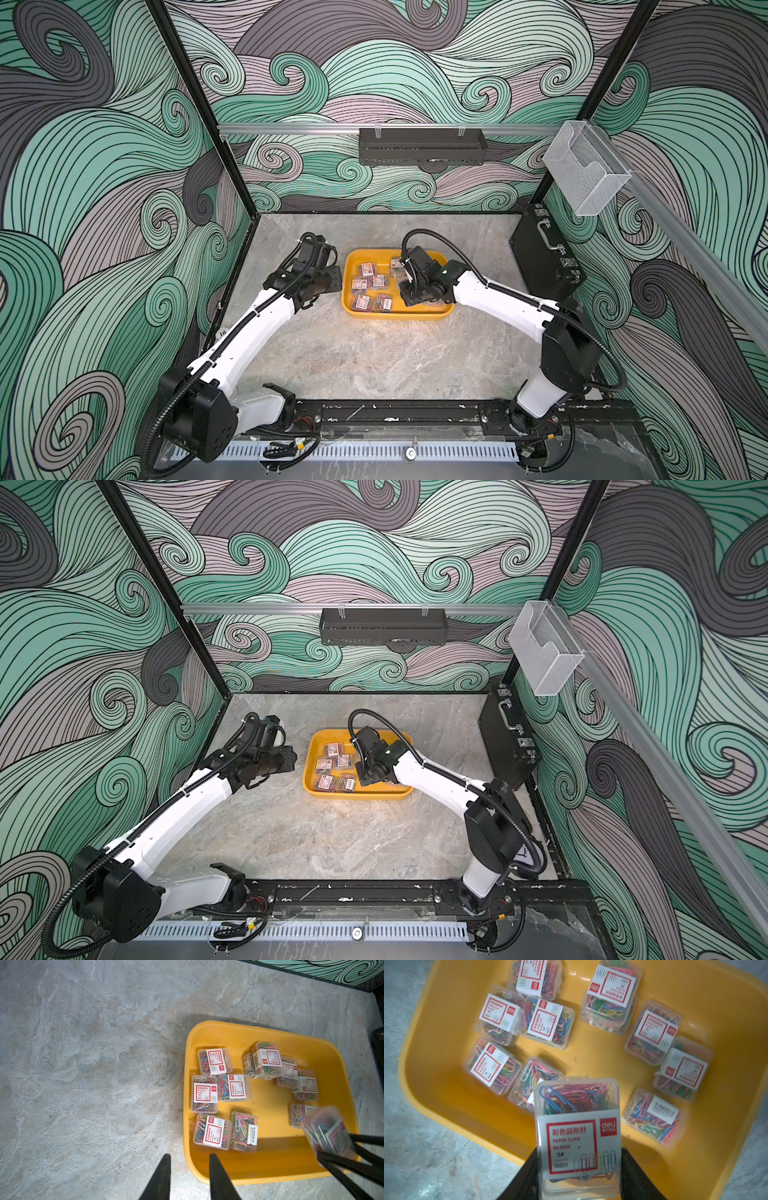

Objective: Take the paper clips out of the storage box
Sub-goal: Pick up the boxed paper clips from the storage box, then place the boxed paper clips at the center of the board.

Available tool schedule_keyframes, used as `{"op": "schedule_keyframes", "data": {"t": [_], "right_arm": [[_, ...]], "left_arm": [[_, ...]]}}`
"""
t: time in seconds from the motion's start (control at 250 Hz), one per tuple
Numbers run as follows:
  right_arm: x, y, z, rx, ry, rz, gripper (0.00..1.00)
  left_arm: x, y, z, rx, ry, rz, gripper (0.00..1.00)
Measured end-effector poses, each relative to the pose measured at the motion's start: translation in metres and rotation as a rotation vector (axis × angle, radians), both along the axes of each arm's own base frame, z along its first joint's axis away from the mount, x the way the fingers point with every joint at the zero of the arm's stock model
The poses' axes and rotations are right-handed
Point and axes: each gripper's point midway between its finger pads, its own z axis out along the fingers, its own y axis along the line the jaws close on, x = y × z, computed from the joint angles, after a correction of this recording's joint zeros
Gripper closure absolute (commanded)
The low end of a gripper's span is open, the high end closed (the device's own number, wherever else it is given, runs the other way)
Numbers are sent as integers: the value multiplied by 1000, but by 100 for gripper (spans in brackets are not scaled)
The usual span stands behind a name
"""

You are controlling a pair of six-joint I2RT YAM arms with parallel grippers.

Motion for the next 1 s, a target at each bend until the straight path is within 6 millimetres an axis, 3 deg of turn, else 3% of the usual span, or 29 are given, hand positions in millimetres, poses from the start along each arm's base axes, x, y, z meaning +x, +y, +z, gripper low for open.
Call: {"op": "schedule_keyframes", "data": {"t": [0.22, 0.431, 0.567, 0.647, 0.831, 0.999], "right_arm": [[-65, 21, -6, 21, 12, -2, 53], [-109, 48, -12, 66, 22, 17, 54], [-123, 62, -28, 73, 43, 4, 54], [-130, 71, -40, 74, 50, -3, 60], [-147, 91, -70, 58, 82, -9, 58], [-151, 100, -83, 46, 107, -14, 57]], "left_arm": [[0, 3, 0, 13, -1, 14, 68], [0, 6, 1, 17, -6, 32, 68], [-1, 8, 5, 15, -18, 38, 68], [-2, 9, 7, 15, -23, 40, 68], [-5, 10, 7, 20, -17, 41, 68], [-6, 11, 9, 19, -20, 41, 68]]}}
